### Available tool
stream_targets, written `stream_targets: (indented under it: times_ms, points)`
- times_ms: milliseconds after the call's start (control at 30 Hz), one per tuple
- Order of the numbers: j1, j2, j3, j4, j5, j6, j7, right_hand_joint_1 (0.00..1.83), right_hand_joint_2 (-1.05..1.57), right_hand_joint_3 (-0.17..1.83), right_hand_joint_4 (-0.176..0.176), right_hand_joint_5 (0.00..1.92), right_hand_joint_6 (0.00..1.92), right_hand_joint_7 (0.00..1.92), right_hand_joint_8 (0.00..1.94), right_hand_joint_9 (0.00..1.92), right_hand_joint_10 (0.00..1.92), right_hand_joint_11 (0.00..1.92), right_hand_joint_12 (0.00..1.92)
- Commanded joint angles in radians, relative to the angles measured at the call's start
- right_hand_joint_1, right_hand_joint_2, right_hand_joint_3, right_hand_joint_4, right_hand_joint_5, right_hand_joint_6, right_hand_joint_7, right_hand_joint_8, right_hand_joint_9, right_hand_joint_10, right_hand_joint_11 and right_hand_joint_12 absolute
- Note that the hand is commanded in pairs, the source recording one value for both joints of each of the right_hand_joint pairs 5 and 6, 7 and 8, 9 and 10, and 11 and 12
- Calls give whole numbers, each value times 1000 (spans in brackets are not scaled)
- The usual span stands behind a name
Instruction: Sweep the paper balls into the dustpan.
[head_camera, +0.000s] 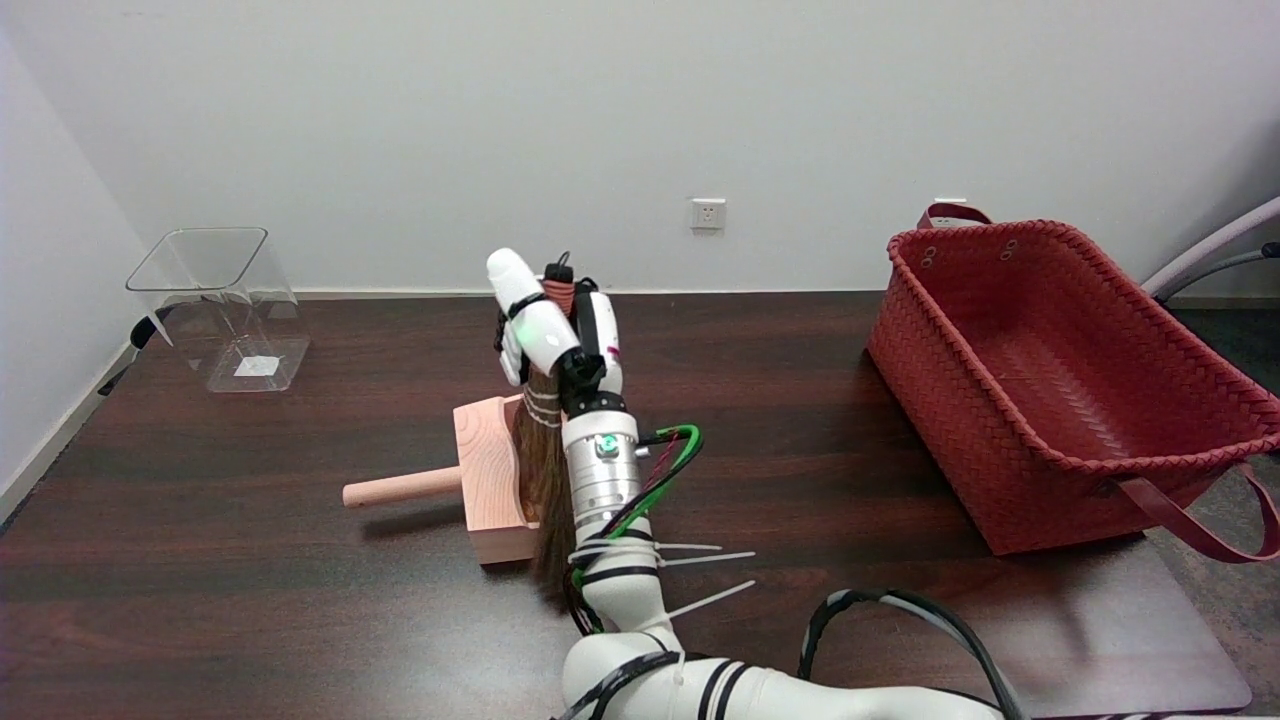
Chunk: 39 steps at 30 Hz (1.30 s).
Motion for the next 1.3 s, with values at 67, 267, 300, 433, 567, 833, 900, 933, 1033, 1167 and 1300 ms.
stream_targets:
  times_ms: [67, 267, 300, 433, 567, 833, 900, 933, 1033, 1167, 1300]
  points:
    - [29, 27, 11, 92, 40, 79, 100, 630, 1571, -18, 0, 1920, 1920, 1920, 1920, 1920, 1920, 1920, 1920]
    - [9, 111, 11, 225, 12, 102, -97, 653, 1571, -51, 0, 1920, 1920, 1920, 1920, 1920, 1920, 1920, 1920]
    - [6, 129, 11, 253, 6, 101, -128, 658, 1571, -56, 0, 1920, 1920, 1920, 1920, 1920, 1920, 1920, 1920]
    - [-13, 212, 11, 378, -8, 94, -224, 677, 1571, -60, 0, 1920, 1920, 1920, 1920, 1920, 1920, 1920, 1920]
    - [-31, 281, 11, 471, -8, 94, -302, 687, 1571, -45, 0, 1920, 1920, 1920, 1920, 1920, 1920, 1920, 1920]
    - [-50, 347, 14, 556, -2, 100, -342, 700, 1571, -21, 0, 1920, 1920, 1920, 1920, 1920, 1920, 1920, 1920]
    - [-58, 354, 23, 566, -7, 101, -342, 702, 1571, -16, 0, 1920, 1920, 1920, 1920, 1920, 1920, 1920, 1920]
    - [-61, 356, 27, 570, -8, 101, -342, 703, 1571, -10, 0, 1920, 1920, 1920, 1920, 1920, 1920, 1920, 1920]
    - [-71, 361, 37, 581, -8, 101, -342, 705, 1571, 3, 0, 1920, 1920, 1920, 1920, 1920, 1920, 1920, 1920]
    - [-79, 368, 47, 595, -8, 101, -342, 708, 1571, 18, 0, 1920, 1920, 1920, 1920, 1920, 1920, 1920, 1920]
    - [-79, 385, 48, 611, -6, 101, -342, 715, 1571, 45, 0, 1920, 1920, 1920, 1920, 1920, 1920, 1920, 1920]
